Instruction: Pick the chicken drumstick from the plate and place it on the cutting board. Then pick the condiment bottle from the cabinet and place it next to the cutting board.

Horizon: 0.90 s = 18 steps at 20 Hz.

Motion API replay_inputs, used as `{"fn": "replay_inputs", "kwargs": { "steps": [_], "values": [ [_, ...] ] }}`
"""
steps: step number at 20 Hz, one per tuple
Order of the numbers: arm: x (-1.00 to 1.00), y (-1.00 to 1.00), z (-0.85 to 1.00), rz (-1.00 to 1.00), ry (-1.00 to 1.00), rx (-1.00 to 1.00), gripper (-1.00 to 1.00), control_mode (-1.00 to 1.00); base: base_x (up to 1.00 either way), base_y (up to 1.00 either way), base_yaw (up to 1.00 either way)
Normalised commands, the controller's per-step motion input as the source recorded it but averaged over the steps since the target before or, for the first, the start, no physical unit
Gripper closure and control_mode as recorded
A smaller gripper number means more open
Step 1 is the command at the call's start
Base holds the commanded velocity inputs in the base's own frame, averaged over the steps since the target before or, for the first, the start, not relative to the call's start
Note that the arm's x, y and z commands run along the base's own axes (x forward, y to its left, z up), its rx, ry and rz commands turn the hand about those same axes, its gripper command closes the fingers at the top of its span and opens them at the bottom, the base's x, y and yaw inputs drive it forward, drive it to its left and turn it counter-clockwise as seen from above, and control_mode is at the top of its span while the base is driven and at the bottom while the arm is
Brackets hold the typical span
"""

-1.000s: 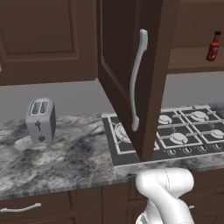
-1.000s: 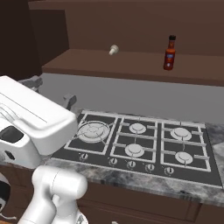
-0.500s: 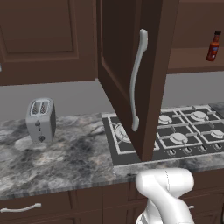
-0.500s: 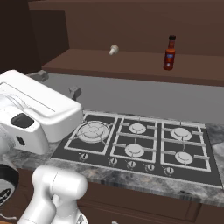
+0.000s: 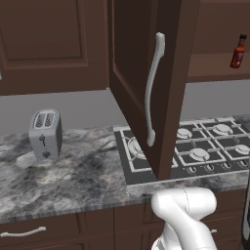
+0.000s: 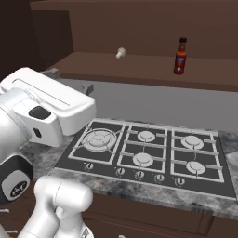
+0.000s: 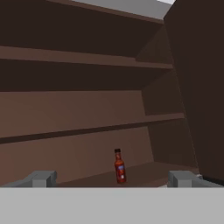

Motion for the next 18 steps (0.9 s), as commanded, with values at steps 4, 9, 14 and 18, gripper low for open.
{"fn": "replay_inputs", "kwargs": {
  "steps": [4,9,14,18],
  "values": [
    [0.27,-0.11,0.0,0.0,0.0,0.0,-1.0,-1.0,0.0,0.0,0.0],
    [0.19,-0.2,0.0,0.0,0.0,-0.01,-1.0,-1.0,0.0,0.0,0.0],
    [0.02,-0.14,0.0,0.0,0.0,-0.01,-1.0,-1.0,0.0,0.0,0.0],
    [0.0,0.0,0.0,0.0,0.03,-0.01,-1.0,-1.0,0.0,0.0,0.0]
  ]
}}
